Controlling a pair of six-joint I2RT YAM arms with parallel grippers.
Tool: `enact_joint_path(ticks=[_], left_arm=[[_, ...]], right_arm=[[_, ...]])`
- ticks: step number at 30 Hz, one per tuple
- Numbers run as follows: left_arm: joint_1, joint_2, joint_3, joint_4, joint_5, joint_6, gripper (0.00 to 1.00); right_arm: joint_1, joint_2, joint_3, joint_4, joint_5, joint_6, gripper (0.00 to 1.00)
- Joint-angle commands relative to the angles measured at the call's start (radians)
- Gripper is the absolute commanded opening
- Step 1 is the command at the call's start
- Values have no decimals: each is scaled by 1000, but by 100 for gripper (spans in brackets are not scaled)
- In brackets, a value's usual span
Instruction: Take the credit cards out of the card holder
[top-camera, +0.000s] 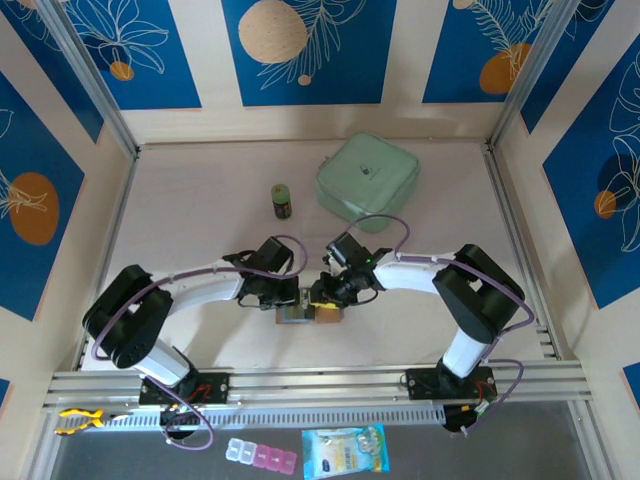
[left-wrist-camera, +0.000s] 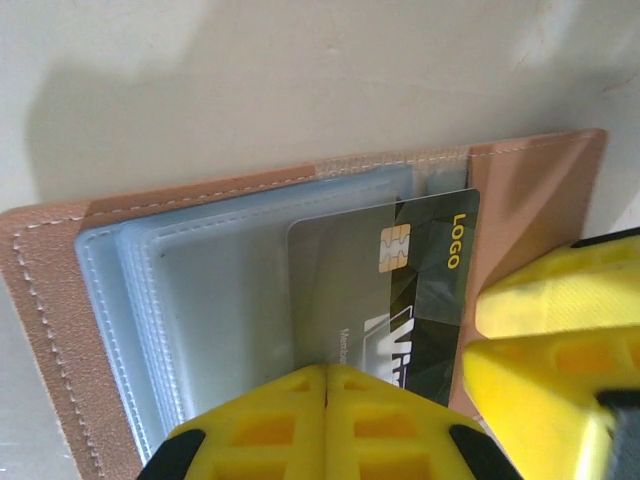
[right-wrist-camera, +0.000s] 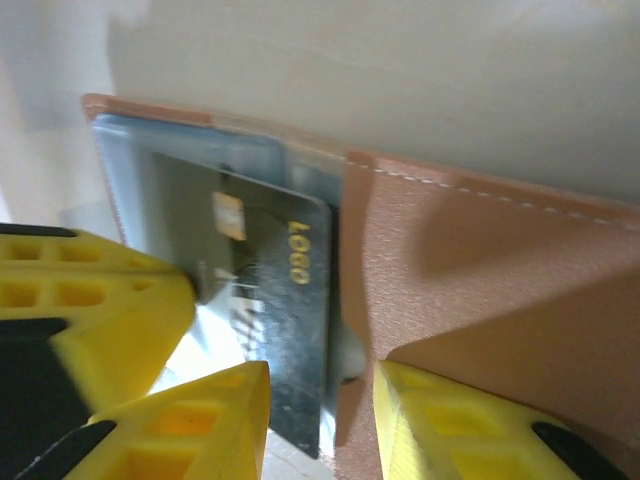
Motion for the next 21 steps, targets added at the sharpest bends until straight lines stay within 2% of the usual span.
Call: enact_joint_path(ticks=[1, 6, 21], left_arm=[[-9, -8, -34, -42, -35, 25, 0], [-10, -45, -61, 27, -17, 5, 0], [-9, -121, -45, -2, -53, 1, 0]], right_arm=[[-15, 20, -37, 12, -33, 11, 35], [-26, 13, -63, 78, -80, 22, 35], [-36, -19, -66, 169, -169, 57, 34]])
